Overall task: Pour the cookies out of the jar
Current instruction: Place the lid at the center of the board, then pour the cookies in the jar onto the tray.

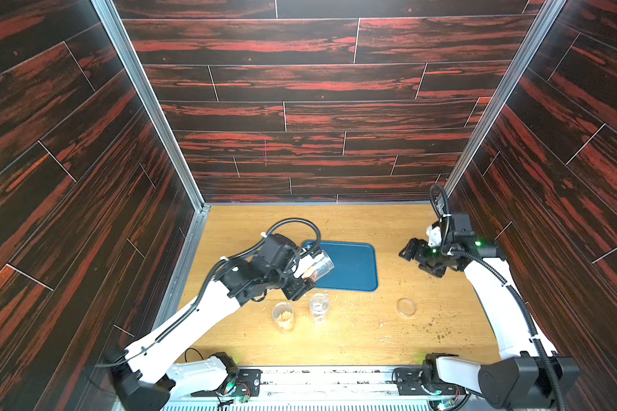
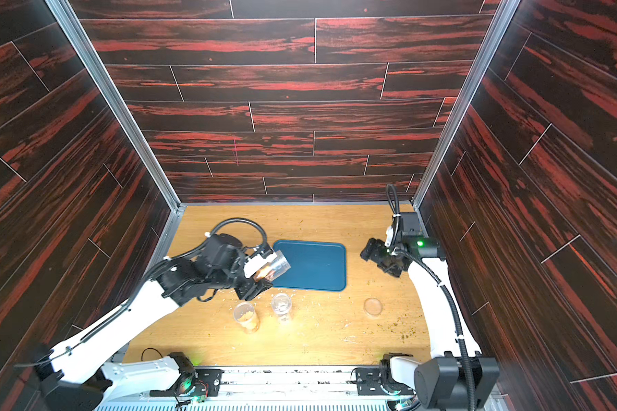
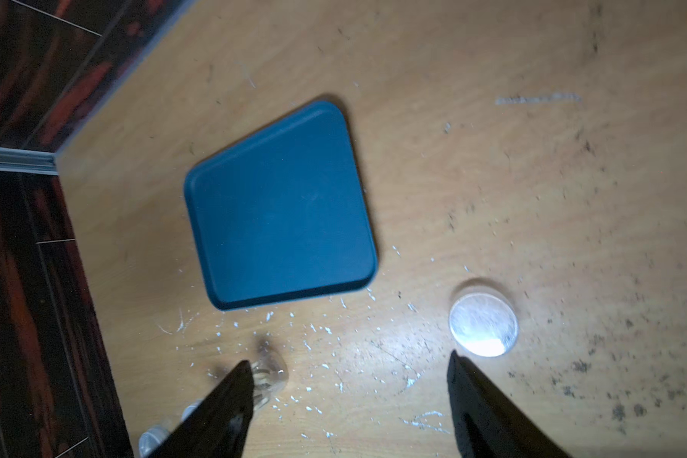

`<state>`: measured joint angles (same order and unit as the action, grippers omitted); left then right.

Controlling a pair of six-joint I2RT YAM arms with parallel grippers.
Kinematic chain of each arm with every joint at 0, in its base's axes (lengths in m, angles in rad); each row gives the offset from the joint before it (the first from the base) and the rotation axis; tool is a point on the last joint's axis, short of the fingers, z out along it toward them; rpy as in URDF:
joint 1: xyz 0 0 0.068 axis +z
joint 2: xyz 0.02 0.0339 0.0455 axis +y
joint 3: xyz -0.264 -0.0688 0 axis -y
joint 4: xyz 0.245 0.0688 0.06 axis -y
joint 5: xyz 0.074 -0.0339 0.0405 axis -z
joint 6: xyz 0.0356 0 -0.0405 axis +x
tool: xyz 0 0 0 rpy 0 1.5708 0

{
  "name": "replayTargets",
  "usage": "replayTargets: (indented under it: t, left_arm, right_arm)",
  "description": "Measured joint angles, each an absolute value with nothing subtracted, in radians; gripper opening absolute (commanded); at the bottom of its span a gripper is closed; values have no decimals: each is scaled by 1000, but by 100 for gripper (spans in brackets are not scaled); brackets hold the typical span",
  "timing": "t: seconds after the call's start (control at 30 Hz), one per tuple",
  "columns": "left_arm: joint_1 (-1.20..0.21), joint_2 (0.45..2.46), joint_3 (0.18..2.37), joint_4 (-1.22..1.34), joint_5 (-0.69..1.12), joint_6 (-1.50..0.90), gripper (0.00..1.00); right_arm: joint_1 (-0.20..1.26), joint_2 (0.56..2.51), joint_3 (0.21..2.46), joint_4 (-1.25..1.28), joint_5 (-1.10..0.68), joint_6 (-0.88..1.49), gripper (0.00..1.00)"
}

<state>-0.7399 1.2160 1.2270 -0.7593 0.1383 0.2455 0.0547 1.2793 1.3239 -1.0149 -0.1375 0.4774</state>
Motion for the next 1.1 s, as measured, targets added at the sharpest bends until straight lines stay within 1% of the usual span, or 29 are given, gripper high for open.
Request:
replayTargets:
  t: [0.27,0.43,0.7,0.97,1.1]
  left_arm:
    - [-739,1361,1227,-696,-12,419,0]
    - [-720,1470,1240,-676,-87,482,0]
    - [-655,1579,1318,-679,-92,544,0]
    - [-646,1663,1319,-678,-102,566,0]
    - [-636,1693,1319,-680,-119,573,1]
  right_arm:
    - [55,1292,1339,-987,-227,482,78]
    - [81,1292,1339,-984,-246,481,78]
    - [96,1297,1339,-978,-253,481,78]
    - [96,1316,1333,-953,-257,489,77]
    - [96,1314,1288,-927,-278,504,77]
